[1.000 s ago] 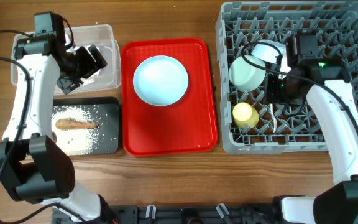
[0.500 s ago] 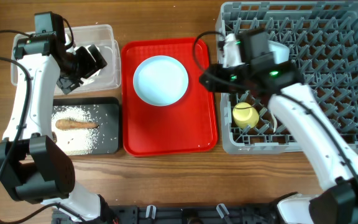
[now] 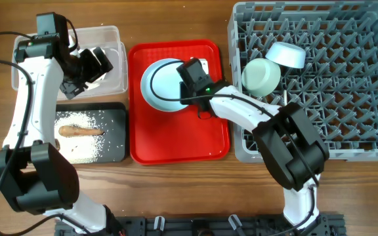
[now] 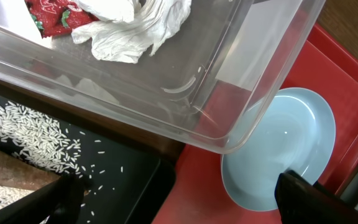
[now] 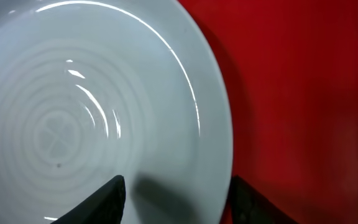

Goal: Sort waste into correct bins and load items into the dishwasher rack
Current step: 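Grasp the light-blue plate's edge with the right gripper and lift it, then stand the light-blue plate upright in the rack and release it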

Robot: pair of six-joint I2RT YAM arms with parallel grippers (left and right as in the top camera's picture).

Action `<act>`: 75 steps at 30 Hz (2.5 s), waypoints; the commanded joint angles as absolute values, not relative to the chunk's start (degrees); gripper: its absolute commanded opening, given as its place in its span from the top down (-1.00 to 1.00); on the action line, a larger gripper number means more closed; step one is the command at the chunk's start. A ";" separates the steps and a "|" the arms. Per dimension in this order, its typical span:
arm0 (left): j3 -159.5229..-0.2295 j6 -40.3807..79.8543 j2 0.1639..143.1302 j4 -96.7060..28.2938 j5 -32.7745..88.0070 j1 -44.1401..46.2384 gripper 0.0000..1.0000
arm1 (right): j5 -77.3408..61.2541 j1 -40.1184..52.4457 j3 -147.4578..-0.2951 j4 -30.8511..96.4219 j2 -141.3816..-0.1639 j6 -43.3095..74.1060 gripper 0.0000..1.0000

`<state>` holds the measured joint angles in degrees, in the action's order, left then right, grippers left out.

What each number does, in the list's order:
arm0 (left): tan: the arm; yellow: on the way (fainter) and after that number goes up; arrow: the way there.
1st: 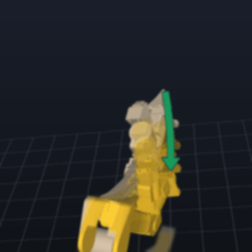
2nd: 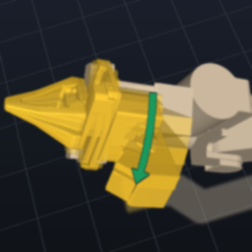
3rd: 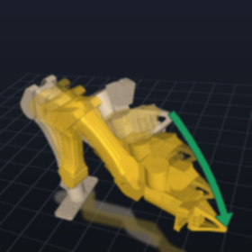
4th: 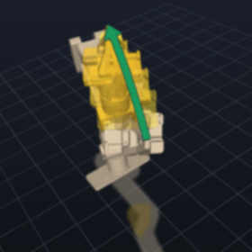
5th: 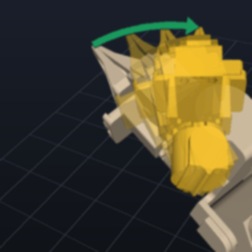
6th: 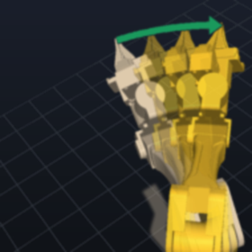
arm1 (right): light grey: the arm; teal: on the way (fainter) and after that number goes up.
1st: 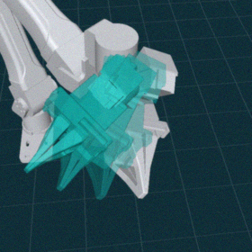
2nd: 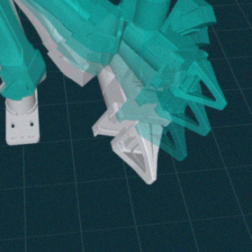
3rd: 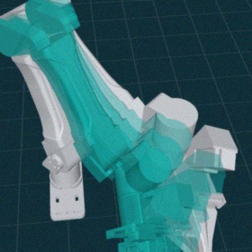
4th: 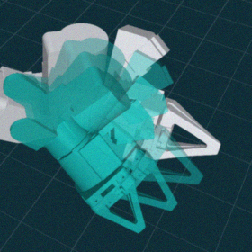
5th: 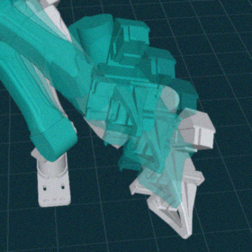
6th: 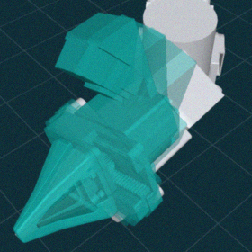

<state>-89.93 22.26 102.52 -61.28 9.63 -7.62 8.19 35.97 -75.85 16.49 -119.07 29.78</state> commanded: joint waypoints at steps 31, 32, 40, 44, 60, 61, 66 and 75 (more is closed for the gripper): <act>-89.89 22.96 102.10 -61.14 9.30 -7.84 -1.00 | 59.09 18.46 -75.72 70.96 -70.04 -24.27 0.91; -89.89 22.96 102.10 -61.14 9.30 -7.86 -1.00 | 59.05 15.68 -75.72 68.10 -70.91 -25.41 0.91; -89.89 22.96 102.10 -61.14 9.30 -7.86 -1.00 | 52.64 8.16 -75.72 56.71 -87.61 -25.96 0.91; -89.89 22.96 102.10 -61.14 9.30 -7.84 -1.00 | 48.03 8.16 -75.72 55.96 -91.55 -24.01 0.90; -89.89 22.96 102.10 -61.14 9.30 -7.86 -1.00 | -11.16 8.16 -75.79 27.79 -87.88 4.08 -1.00; -89.89 22.96 102.10 -61.14 9.30 -7.86 -1.00 | -16.88 8.16 -75.79 26.15 -87.90 8.86 -0.99; -89.89 22.96 102.10 -61.17 9.30 -7.86 -1.00 | -20.67 8.16 -75.79 25.10 -87.96 20.10 -0.99; -89.89 22.96 102.10 -61.14 9.30 -7.84 -1.00 | -20.43 8.16 -75.77 25.30 -88.03 20.08 -0.99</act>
<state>-89.93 22.26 102.52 -61.30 9.63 -7.62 -19.49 8.19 -75.35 25.23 -88.99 19.51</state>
